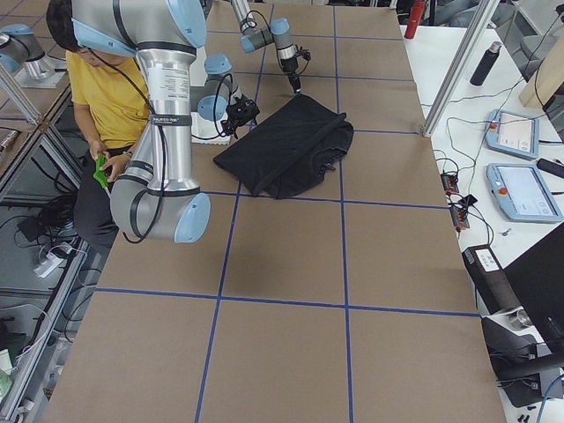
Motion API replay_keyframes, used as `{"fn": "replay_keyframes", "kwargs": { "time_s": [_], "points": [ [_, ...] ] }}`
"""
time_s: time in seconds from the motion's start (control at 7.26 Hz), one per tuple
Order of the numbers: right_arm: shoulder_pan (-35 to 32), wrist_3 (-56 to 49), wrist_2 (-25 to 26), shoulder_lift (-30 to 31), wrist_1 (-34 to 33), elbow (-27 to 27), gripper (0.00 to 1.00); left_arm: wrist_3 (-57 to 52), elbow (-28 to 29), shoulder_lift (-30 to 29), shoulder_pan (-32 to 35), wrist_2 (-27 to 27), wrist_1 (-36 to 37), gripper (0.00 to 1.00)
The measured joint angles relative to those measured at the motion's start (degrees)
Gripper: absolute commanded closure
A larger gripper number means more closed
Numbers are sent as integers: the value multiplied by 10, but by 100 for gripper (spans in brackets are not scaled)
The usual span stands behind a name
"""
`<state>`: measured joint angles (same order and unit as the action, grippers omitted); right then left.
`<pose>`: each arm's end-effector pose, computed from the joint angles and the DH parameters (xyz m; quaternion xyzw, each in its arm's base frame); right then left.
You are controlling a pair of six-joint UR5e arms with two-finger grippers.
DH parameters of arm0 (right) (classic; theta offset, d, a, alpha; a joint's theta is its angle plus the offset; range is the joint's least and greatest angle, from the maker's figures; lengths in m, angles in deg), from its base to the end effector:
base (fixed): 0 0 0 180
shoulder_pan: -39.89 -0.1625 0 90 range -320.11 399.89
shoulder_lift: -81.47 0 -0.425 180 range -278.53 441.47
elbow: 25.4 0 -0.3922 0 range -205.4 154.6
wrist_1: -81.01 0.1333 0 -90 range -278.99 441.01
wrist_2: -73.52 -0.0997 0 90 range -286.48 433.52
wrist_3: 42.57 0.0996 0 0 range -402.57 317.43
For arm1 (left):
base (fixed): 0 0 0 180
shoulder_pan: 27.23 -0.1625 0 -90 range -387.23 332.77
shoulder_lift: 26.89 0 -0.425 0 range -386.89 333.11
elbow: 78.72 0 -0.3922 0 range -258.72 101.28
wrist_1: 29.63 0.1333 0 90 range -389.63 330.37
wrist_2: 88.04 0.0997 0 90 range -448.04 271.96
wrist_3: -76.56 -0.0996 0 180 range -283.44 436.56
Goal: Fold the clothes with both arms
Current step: 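Move the left gripper to the shirt's corner nearest it and grasp it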
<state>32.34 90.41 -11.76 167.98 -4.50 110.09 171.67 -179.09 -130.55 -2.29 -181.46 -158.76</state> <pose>-0.4001 -0.1958 0.2698 -0.1017 -0.4394 0.3976 0.7991 0.4834 -0.3652 0.3717 0.0651 0.5200 -0.2057 0.8265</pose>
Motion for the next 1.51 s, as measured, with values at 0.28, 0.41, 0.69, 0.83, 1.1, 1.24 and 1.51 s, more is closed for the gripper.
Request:
{"fn": "replay_keyframes", "kwargs": {
  "time_s": [0.28, 0.41, 0.69, 0.83, 1.1, 1.24, 1.51],
  "points": [
    [0, 0, 1, 0, 0, -3, 0, 3, -3, -2, 0, -1, 0, 100],
    [0, 0, 1, 0, 0, -6, 0, 4, -9, -1, 0, -2, 0, 100],
    [0, 0, 1, -1, 0, -11, 0, 4, -28, 2, 1, -5, 0, 100],
    [0, 0, 3, -1, 0, -12, 0, 3, -34, 3, 2, -6, 1, 100],
    [-2, 0, 11, -1, 0, -11, 0, -33, -20, -2, 27, -6, 2, 100],
    [-6, -2, 13, -1, 0, -10, 0, -75, 9, -24, 65, -7, 2, 100],
    [-20, -7, 12, -9, 0, -8, 0, -143, 145, -139, 144, -9, -5, 100]
  ]
}}
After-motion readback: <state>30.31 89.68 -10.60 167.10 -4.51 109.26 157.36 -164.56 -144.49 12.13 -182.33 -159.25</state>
